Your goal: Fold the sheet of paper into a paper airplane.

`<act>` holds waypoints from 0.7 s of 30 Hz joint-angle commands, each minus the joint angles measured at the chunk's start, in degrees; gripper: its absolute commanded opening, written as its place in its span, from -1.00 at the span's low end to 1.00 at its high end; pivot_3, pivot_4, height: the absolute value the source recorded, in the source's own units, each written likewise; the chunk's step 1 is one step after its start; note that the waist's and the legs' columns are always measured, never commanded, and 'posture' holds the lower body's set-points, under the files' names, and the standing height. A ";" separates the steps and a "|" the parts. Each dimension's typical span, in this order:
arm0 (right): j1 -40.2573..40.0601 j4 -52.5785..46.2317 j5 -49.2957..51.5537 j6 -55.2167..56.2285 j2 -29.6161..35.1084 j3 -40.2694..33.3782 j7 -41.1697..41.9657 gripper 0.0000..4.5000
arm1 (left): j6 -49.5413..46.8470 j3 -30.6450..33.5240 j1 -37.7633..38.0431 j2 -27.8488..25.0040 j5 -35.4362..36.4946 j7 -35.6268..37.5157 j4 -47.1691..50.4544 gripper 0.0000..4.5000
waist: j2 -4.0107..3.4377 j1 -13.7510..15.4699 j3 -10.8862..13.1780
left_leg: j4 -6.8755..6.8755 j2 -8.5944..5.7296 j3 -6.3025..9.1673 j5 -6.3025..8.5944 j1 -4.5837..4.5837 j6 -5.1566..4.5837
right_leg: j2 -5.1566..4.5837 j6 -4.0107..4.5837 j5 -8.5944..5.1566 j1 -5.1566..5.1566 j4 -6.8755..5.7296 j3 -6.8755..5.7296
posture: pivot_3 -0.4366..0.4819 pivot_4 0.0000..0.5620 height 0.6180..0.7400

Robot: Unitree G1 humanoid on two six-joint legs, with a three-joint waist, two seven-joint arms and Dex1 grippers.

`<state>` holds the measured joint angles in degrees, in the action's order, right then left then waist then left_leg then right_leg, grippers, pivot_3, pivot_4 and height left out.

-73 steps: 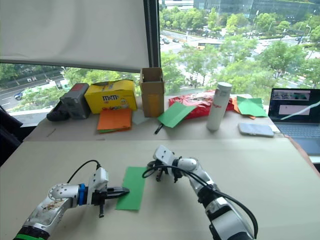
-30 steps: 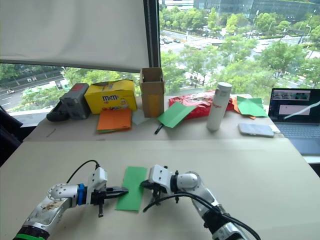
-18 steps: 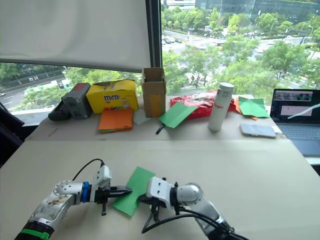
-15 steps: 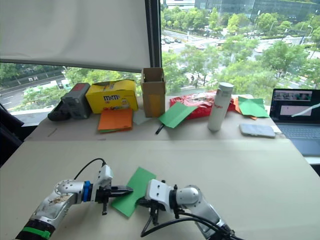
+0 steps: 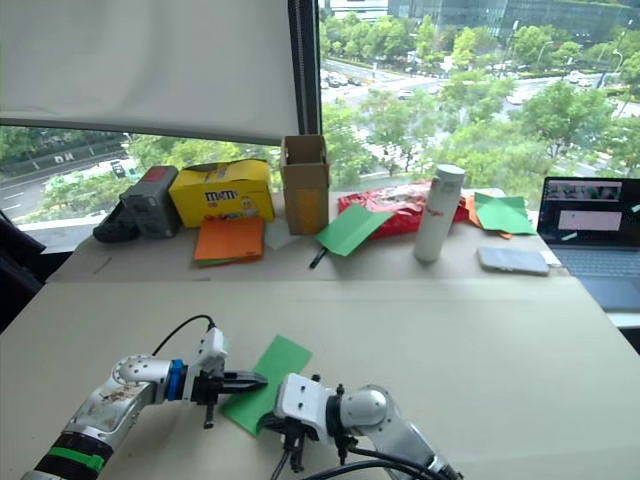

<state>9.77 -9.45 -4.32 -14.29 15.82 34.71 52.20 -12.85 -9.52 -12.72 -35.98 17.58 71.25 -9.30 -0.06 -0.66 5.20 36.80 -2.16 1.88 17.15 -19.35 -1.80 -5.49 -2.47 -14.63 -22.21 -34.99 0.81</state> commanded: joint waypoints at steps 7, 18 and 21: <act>-5.19 -4.02 0.05 -4.21 1.55 4.24 -1.63 -0.99 | -1.67 -2.15 -1.14 -0.47 -1.61 1.79 -1.43 -1.00 | 0.06 0.09 0.03 | 0.00 -0.03 0.00 0.00 0.00 0.00 | 0.02 -0.01 0.00 0.01 0.02 -0.01 | -0.05 -0.47 1.00; -5.26 -19.61 13.29 -14.26 13.99 -14.76 0.82 -0.99 | -6.79 7.16 -7.10 1.25 7.86 1.36 -0.87 -1.00 | 0.61 1.29 0.44 | 0.21 -0.04 0.03 -0.05 -0.48 0.07 | 0.12 -0.01 -0.01 -0.05 0.02 -0.09 | -0.05 -0.47 1.00; -4.33 -18.05 14.00 -14.46 18.44 -19.69 1.01 -0.99 | -7.55 11.48 -11.67 0.42 9.29 0.13 -5.58 -1.00 | 0.62 1.38 0.46 | 0.20 -0.01 0.32 -0.13 -0.60 0.20 | 0.21 0.01 -0.01 -0.09 0.03 -0.27 | -0.05 -0.47 1.00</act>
<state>4.73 -26.70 8.21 -28.70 33.31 17.79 52.75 -20.13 -0.97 -22.90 -34.55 25.18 71.97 -13.77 0.57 0.71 5.66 37.00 -2.18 2.24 17.01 -19.96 -1.59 -5.27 -2.43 -14.65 -22.28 -34.96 0.51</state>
